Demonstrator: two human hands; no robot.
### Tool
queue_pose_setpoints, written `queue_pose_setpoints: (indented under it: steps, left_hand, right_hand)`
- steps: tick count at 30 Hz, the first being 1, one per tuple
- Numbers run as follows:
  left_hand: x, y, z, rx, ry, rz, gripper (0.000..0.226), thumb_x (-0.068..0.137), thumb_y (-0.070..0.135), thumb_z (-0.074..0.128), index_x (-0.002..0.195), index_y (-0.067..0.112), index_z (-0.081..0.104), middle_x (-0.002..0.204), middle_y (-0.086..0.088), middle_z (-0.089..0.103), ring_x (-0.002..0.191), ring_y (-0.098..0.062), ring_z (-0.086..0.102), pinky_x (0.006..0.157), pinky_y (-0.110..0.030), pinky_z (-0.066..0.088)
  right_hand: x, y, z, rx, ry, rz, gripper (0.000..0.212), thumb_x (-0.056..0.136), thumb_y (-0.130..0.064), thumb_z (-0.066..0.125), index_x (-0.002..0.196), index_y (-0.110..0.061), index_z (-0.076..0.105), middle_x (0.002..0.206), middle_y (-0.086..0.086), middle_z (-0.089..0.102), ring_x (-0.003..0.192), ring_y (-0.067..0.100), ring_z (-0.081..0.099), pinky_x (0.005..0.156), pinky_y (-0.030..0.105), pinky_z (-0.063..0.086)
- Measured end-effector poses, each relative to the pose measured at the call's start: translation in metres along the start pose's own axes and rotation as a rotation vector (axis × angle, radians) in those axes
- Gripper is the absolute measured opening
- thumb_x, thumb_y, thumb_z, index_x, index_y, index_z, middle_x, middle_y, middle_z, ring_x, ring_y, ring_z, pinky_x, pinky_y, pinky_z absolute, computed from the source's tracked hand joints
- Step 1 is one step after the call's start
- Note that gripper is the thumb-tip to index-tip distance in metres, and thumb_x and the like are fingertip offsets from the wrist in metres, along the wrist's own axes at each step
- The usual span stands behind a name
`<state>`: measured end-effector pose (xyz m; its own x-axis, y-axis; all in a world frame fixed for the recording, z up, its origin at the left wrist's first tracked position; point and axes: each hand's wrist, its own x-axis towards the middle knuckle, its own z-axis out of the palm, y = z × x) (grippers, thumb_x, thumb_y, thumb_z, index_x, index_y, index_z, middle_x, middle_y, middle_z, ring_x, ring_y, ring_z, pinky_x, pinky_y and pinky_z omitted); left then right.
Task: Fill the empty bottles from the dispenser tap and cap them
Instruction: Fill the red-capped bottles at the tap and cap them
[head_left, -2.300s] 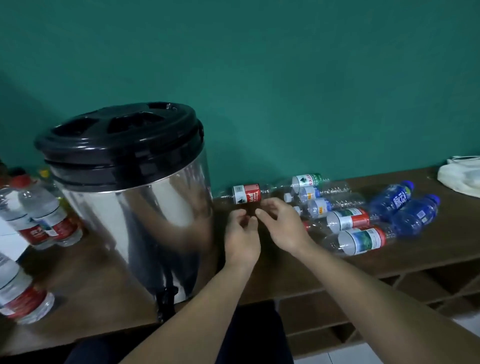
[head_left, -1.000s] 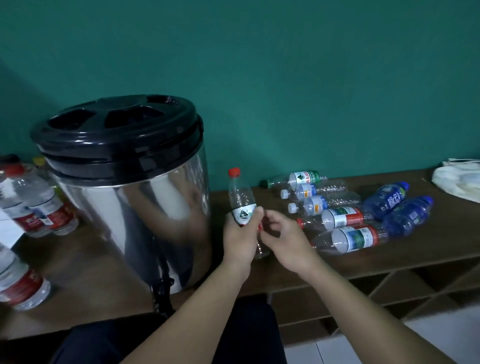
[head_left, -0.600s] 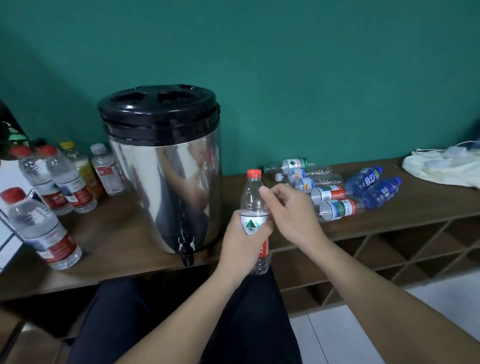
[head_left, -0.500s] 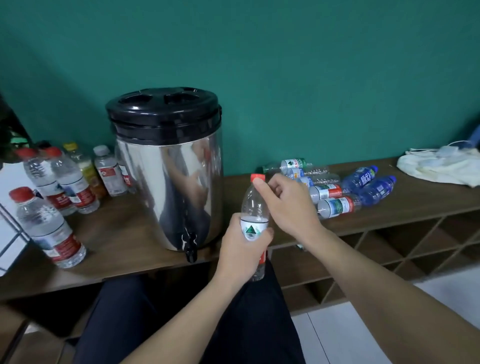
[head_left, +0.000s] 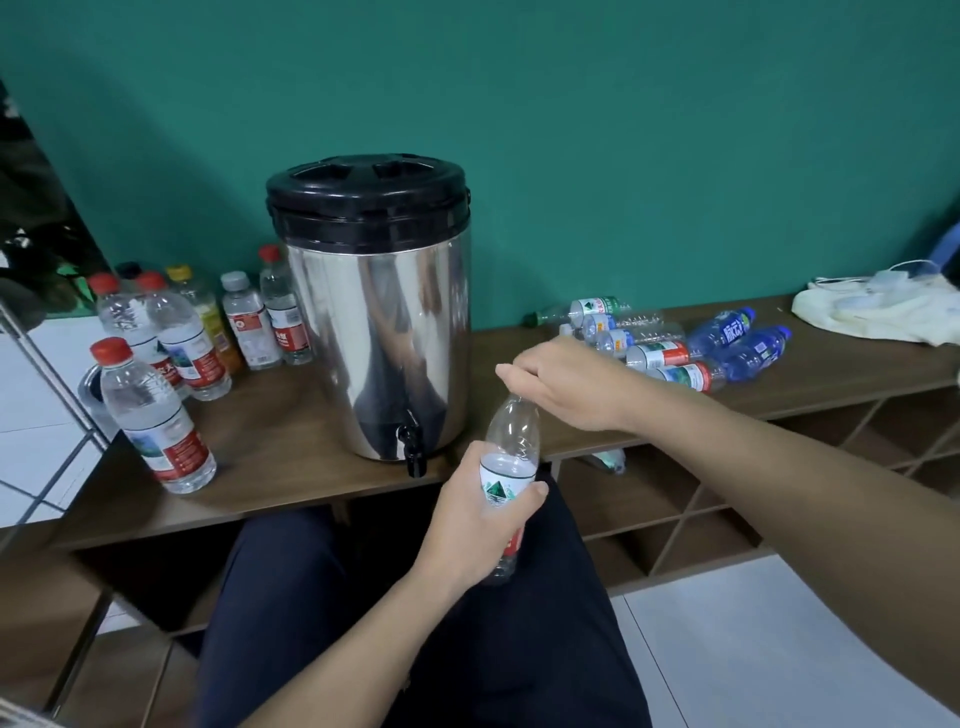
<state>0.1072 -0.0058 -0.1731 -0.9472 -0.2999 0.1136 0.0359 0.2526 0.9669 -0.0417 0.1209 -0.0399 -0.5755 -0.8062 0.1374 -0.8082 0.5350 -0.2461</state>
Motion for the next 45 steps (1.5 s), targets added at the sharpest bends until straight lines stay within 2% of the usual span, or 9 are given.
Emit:
queue_pose_setpoints:
  steps: [4, 8, 13, 18, 21, 24, 32, 41, 45]
  left_hand:
    - [-0.007, -0.012, -0.016, 0.015, -0.066, 0.025, 0.033, 0.090, 0.041, 0.087, 0.111, 0.032, 0.062, 0.100, 0.009, 0.074, 0.093, -0.013, 0.070, 0.083, -0.030, 0.055]
    - [-0.008, -0.023, -0.028, 0.021, -0.149, 0.016, 0.033, 0.090, 0.035, 0.089, 0.112, 0.029, 0.064, 0.103, 0.001, 0.075, 0.094, -0.021, 0.071, 0.089, -0.040, 0.058]
    - [-0.005, -0.035, -0.040, 0.011, -0.230, -0.002, 0.034, 0.088, 0.031, 0.090, 0.111, 0.026, 0.066, 0.098, 0.005, 0.074, 0.088, -0.011, 0.068, 0.088, -0.038, 0.056]
    - [-0.006, -0.052, -0.045, 0.006, -0.195, -0.005, 0.040, 0.088, 0.035, 0.093, 0.114, 0.026, 0.064, 0.102, 0.001, 0.074, 0.090, -0.008, 0.067, 0.089, -0.035, 0.056]
    - [-0.009, -0.067, -0.047, 0.053, -0.201, -0.036, 0.047, 0.086, 0.043, 0.093, 0.118, 0.032, 0.060, 0.104, 0.009, 0.072, 0.091, -0.004, 0.067, 0.089, -0.031, 0.055]
    - [-0.013, -0.083, -0.051, 0.122, -0.229, -0.038, 0.051, 0.090, 0.049, 0.088, 0.126, 0.037, 0.053, 0.111, 0.014, 0.070, 0.098, -0.003, 0.067, 0.093, -0.027, 0.055]
    - [-0.022, -0.108, -0.060, 0.179, -0.227, -0.063, 0.048, 0.098, 0.034, 0.080, 0.129, 0.036, 0.044, 0.112, 0.010, 0.068, 0.090, -0.001, 0.065, 0.083, -0.021, 0.054]
    - [-0.022, -0.141, -0.075, 0.180, -0.158, -0.113, 0.044, 0.094, 0.039, 0.085, 0.125, 0.042, 0.055, 0.117, 0.013, 0.069, 0.103, -0.005, 0.068, 0.094, -0.025, 0.056]
    - [-0.022, -0.153, -0.079, 0.164, -0.153, -0.165, 0.047, 0.091, 0.038, 0.088, 0.124, 0.046, 0.055, 0.116, 0.011, 0.071, 0.108, -0.010, 0.070, 0.100, -0.031, 0.057]
  right_hand:
    - [-0.017, -0.006, -0.004, -0.071, -0.116, -0.065, 0.049, 0.120, -0.051, 0.033, 0.084, -0.021, 0.048, 0.083, -0.001, 0.052, 0.073, 0.017, 0.051, 0.072, 0.038, 0.040]
    - [-0.021, -0.003, 0.000, -0.088, -0.175, -0.093, 0.039, 0.118, -0.055, 0.032, 0.097, -0.028, 0.050, 0.099, -0.008, 0.054, 0.089, 0.018, 0.058, 0.087, 0.049, 0.051]
    - [-0.027, -0.002, 0.004, 0.049, -0.149, -0.185, 0.014, 0.118, -0.041, 0.049, 0.122, -0.036, 0.062, 0.115, -0.020, 0.054, 0.100, 0.003, 0.059, 0.089, 0.029, 0.046]
    - [-0.027, 0.002, 0.022, 0.299, -0.044, -0.137, 0.022, 0.113, -0.025, 0.064, 0.134, -0.030, 0.071, 0.123, -0.014, 0.063, 0.110, 0.011, 0.065, 0.096, 0.022, 0.053]
    - [-0.020, 0.010, 0.042, 0.274, 0.075, -0.025, 0.025, 0.111, -0.025, 0.068, 0.136, -0.026, 0.070, 0.124, -0.013, 0.065, 0.107, 0.005, 0.066, 0.095, 0.020, 0.054]
    - [-0.007, 0.019, 0.073, 0.207, 0.114, 0.122, 0.024, 0.108, -0.027, 0.074, 0.131, -0.022, 0.072, 0.115, -0.010, 0.070, 0.098, 0.004, 0.067, 0.094, 0.032, 0.060]
    - [0.029, 0.037, 0.144, 0.075, 0.085, 0.289, 0.018, 0.102, -0.021, 0.079, 0.119, -0.016, 0.073, 0.114, 0.003, 0.072, 0.105, 0.027, 0.069, 0.098, 0.046, 0.059]
    - [0.043, 0.039, 0.163, 0.051, 0.077, 0.314, 0.024, 0.101, -0.021, 0.081, 0.123, -0.014, 0.073, 0.119, 0.006, 0.069, 0.108, 0.030, 0.069, 0.098, 0.047, 0.059]
    - [0.040, 0.033, 0.162, 0.104, 0.143, 0.316, 0.020, 0.100, -0.014, 0.081, 0.120, -0.011, 0.078, 0.118, 0.007, 0.070, 0.104, 0.029, 0.071, 0.098, 0.039, 0.058]
